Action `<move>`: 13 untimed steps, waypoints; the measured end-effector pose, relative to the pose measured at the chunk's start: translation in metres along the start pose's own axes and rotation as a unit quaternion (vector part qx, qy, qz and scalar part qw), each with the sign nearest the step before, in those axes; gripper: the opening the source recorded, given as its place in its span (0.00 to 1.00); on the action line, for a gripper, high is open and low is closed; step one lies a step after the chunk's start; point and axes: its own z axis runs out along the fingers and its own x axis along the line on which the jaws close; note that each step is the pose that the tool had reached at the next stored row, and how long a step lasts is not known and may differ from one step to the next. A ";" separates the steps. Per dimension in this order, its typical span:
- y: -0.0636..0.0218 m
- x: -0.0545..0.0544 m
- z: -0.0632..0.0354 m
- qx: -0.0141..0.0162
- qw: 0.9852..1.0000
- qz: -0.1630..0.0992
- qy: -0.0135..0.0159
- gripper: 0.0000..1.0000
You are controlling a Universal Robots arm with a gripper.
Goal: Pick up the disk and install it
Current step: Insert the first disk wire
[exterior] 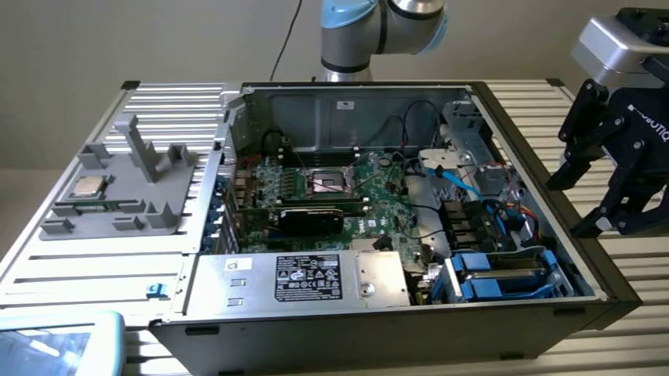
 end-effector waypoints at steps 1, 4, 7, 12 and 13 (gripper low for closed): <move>0.0002 0.000 0.0006 0.000 1.000 0.000 0.000 0.60; 0.0010 0.000 0.0038 0.001 1.000 0.007 -0.001 0.60; 0.0018 0.000 0.0070 0.003 1.000 0.017 -0.002 0.60; 0.0044 -0.001 0.0131 0.005 0.999 0.031 -0.003 0.60; 0.0052 -0.001 0.0138 0.005 0.999 0.033 -0.003 0.60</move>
